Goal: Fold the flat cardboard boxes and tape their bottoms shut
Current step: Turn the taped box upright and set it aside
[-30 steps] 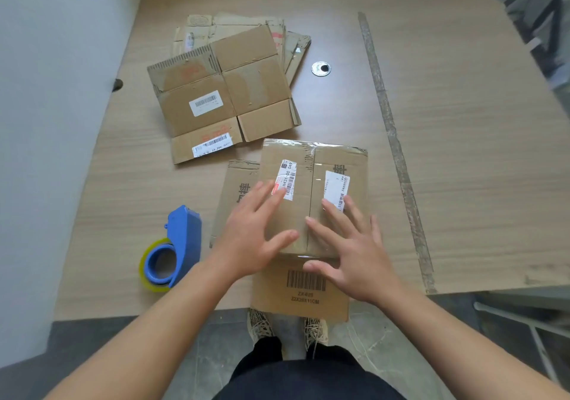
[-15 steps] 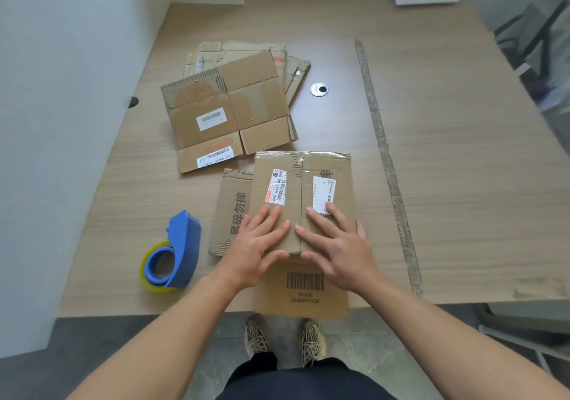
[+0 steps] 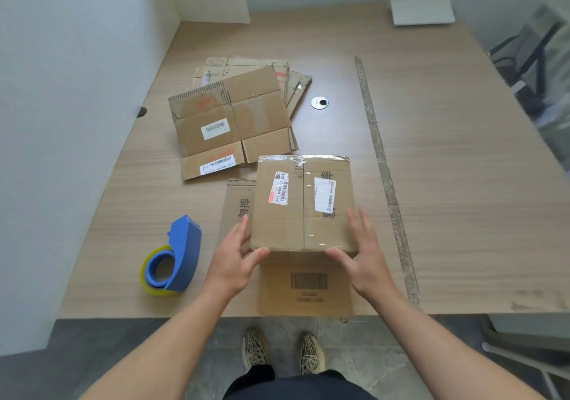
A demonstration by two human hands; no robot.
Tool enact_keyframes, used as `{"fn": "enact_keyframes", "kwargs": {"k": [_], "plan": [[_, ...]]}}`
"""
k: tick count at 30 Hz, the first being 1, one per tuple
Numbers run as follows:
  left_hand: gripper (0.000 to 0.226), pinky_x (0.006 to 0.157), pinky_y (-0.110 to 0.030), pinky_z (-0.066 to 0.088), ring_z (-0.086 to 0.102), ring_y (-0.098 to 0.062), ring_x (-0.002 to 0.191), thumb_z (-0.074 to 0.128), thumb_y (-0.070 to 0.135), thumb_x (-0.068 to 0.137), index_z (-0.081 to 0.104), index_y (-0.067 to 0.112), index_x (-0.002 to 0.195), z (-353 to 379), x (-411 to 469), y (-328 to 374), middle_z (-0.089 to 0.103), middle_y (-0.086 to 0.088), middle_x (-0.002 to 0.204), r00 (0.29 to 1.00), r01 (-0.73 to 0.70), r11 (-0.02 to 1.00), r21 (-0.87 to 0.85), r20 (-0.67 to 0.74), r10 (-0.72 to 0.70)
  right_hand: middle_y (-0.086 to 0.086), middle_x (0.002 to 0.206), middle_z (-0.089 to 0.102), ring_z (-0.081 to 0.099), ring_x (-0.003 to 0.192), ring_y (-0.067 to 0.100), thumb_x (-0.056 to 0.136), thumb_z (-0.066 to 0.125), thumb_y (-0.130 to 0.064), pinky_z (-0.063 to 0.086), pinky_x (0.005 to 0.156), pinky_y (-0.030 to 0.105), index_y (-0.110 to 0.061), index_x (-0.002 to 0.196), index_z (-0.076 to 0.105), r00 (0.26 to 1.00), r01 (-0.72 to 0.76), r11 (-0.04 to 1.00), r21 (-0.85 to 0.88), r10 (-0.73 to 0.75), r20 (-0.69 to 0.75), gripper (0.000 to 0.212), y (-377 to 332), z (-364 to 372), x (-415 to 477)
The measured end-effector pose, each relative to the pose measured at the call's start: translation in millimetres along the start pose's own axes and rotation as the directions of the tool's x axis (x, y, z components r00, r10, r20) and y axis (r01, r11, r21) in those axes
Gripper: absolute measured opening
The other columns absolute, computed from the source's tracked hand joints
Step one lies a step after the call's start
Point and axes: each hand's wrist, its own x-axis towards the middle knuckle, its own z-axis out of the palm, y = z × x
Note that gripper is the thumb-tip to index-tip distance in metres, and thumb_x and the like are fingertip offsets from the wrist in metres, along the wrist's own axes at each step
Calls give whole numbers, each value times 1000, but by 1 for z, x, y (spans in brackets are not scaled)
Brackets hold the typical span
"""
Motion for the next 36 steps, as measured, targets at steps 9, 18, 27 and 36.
{"fn": "enact_keyframes", "kwargs": {"k": [9, 18, 27, 36], "plan": [[55, 115, -33, 36, 45, -5, 134, 67, 34, 92, 48, 25, 143, 35, -16, -3, 55, 7, 141, 958, 200, 942, -270, -147, -245, -15, 141, 50, 47, 128, 2, 82, 68, -50, 35, 103, 18, -36, 152, 32, 918, -263, 839, 477, 369, -142, 81, -1, 23, -17], [43, 108, -22, 37, 49, -4, 128, 60, 28, 97, 56, 18, 139, 41, -10, 5, 58, 6, 138, 926, 231, 906, -355, -205, -316, -2, 148, 49, 45, 134, 11, 93, 64, -44, 30, 107, 21, -22, 148, 44, 816, -364, 795, 484, 523, -245, 63, -7, 25, -9], [53, 96, -25, 37, 48, -5, 116, 57, 39, 97, 42, 32, 148, 41, -4, 19, 53, 15, 125, 951, 260, 942, -213, -111, -288, 3, 117, 70, 60, 119, 23, 100, 56, -34, 43, 103, 30, -11, 122, 70, 721, -408, 771, 489, 601, -345, 35, -19, 19, -1], [49, 115, -42, 36, 44, -12, 135, 48, 28, 103, 37, 32, 151, 25, 0, 20, 46, 14, 148, 946, 297, 869, -396, -2, -324, -5, 91, 69, 68, 84, 18, 102, 39, -50, 53, 84, 44, -38, 85, 65, 759, -539, 689, 485, 647, -74, 33, -8, -9, -13]]}}
